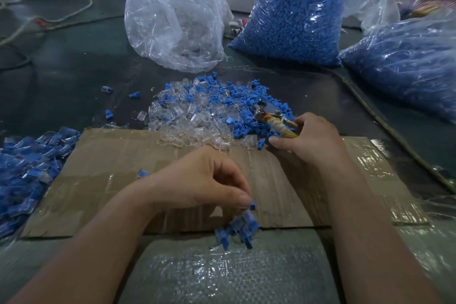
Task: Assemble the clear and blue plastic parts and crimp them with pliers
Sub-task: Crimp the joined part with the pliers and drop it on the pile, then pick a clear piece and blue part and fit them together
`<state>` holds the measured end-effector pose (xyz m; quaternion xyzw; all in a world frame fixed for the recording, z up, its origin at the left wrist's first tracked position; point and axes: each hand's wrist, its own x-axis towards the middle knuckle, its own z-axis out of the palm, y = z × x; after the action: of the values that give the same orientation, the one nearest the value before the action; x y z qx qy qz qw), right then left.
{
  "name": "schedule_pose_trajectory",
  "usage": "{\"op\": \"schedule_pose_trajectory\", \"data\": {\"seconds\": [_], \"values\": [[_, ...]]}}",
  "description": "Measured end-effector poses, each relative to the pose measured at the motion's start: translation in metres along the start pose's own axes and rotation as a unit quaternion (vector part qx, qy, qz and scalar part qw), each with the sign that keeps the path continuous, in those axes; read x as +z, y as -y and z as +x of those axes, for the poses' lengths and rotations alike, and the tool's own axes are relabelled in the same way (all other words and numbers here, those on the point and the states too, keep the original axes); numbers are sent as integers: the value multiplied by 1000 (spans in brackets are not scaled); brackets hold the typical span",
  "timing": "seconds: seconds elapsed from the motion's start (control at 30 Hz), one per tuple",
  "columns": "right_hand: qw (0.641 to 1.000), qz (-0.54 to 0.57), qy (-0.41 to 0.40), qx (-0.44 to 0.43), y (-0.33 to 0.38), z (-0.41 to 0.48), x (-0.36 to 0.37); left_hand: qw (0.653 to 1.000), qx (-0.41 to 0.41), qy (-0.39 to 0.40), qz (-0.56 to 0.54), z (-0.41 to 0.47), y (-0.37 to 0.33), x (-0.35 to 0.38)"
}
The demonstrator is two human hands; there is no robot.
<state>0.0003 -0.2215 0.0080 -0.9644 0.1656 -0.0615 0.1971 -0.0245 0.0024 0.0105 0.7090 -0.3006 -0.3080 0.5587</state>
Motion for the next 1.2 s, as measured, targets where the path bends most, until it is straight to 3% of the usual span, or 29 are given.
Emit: {"op": "schedule_pose_trajectory", "data": {"seconds": [0.13,0.23,0.3,0.43,0.67,0.9,1.07,1.2], "values": [[999,-29,32,17,-1,1,2,992,-7,-123,34,3,0,0],[997,-48,47,23,0,1,3,935,8,-321,153,10,7,-1],[997,-54,48,21,0,1,3,900,13,-383,206,14,11,-2],[996,-62,58,14,1,1,2,872,13,-375,315,18,17,-1],[995,-62,74,-11,5,-1,1,852,-27,-316,416,21,22,-3],[993,-68,90,-42,7,-2,-1,840,-2,-330,431,19,23,-5],[981,35,-28,-188,15,-9,-4,855,17,-362,372,20,21,-6],[974,-24,6,-223,16,-10,1,859,5,-372,352,20,18,-3]]}}
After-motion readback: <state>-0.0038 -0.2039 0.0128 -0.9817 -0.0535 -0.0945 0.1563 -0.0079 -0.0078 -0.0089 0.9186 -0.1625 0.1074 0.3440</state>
